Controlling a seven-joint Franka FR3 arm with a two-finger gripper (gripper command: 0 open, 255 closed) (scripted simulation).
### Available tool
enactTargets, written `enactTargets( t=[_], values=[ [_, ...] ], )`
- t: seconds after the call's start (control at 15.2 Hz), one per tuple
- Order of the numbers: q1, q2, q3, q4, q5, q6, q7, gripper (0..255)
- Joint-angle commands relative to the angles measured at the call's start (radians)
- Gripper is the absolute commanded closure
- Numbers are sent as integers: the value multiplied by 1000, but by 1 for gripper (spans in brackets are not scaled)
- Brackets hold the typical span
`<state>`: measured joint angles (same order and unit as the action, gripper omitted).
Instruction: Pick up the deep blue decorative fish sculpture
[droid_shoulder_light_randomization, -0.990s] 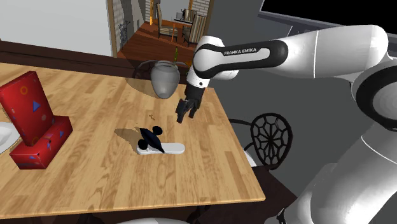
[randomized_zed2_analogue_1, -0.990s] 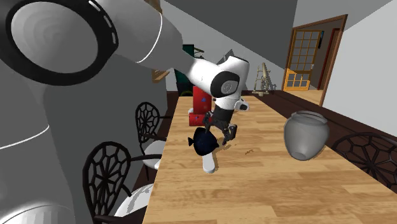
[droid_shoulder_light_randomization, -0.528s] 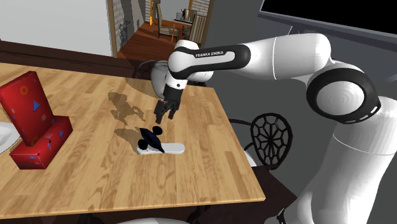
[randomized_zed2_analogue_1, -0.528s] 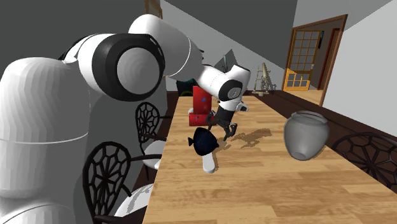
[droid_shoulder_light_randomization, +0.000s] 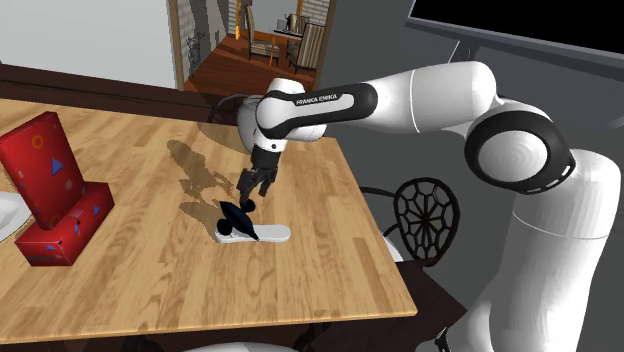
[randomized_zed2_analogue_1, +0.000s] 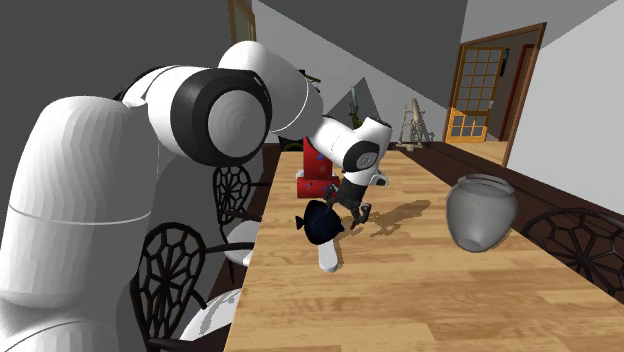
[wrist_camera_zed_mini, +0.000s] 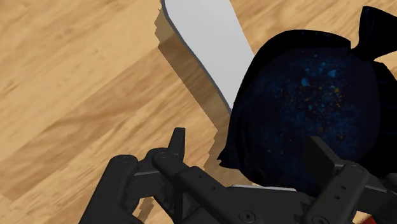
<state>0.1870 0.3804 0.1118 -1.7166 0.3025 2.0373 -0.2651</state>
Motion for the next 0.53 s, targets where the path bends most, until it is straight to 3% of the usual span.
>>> enactTargets(
  t=[0.0, 0.07, 0.13, 0.46],
  values=[
    [0, 6, 0, -9, 1, 15, -5, 0],
    [0, 6, 0, -9, 1, 15, -5, 0],
    [0, 6, 0, -7, 1, 13, -5, 255],
    [0, 6, 0, -7, 1, 13, -5, 255]
  ],
)
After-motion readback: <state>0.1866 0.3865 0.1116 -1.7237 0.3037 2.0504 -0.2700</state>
